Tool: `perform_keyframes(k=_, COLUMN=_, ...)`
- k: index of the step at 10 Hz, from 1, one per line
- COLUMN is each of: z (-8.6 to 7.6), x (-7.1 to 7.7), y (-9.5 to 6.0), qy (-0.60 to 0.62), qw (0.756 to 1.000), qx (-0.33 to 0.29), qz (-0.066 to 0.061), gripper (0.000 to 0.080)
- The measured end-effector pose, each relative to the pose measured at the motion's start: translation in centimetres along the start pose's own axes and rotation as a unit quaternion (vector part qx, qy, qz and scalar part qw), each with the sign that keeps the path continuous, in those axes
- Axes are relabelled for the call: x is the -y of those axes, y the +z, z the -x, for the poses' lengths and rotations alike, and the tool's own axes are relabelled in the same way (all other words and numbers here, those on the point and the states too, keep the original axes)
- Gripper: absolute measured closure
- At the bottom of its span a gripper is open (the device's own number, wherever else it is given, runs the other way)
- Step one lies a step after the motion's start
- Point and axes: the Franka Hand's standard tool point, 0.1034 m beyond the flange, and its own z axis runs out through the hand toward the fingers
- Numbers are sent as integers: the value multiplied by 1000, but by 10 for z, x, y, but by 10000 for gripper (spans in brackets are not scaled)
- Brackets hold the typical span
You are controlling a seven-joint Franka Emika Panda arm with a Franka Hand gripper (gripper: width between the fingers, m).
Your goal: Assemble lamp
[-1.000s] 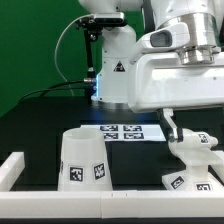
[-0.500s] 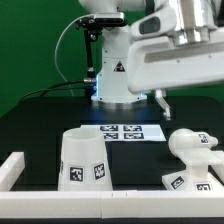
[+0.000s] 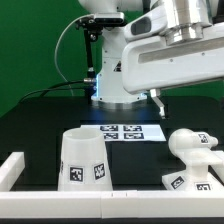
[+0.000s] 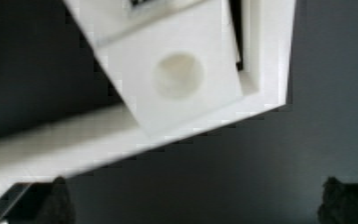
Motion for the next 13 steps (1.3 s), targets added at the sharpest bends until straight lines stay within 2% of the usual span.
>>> perform_keyframes(k=2, z=16, x=-3, y=3, qy=128, qw=991, qx=42, qz=0, gripper=101)
perform_keyframes(k=3, z=17, x=-9, y=7, qy=191, qw=980, qx=55, qz=-5, gripper=101)
perform_keyframes(k=4, z=21, x=-7, y=11, qy=221, qw=974, qx=49, qz=-5, gripper=101)
perform_keyframes(k=6, z=22, x=-6, y=11, qy=255, qw=966, qx=51, qz=-4, gripper=101)
perform_keyframes(k=8, z=22, x=-9, y=11, qy=247, qw=967, qx=55, qz=-3, gripper=101)
perform_keyframes(k=9, z=28, x=-12, y=12, qy=238, qw=968, qx=75, qz=1, gripper=101)
perform_keyframes(k=10, z=40, x=-22, y=10, qy=237, qw=962, qx=131, qz=9, gripper=101)
perform_keyframes(k=11, z=46, x=-31, y=3, qy=242, qw=946, qx=214, qz=10, gripper=101)
perform_keyframes(k=12, z=48, x=-42, y=3, qy=249, qw=929, qx=274, qz=8, gripper=101)
perform_keyframes(k=13, z=52, x=-53, y=10, qy=257, qw=917, qx=305, qz=10, gripper=101)
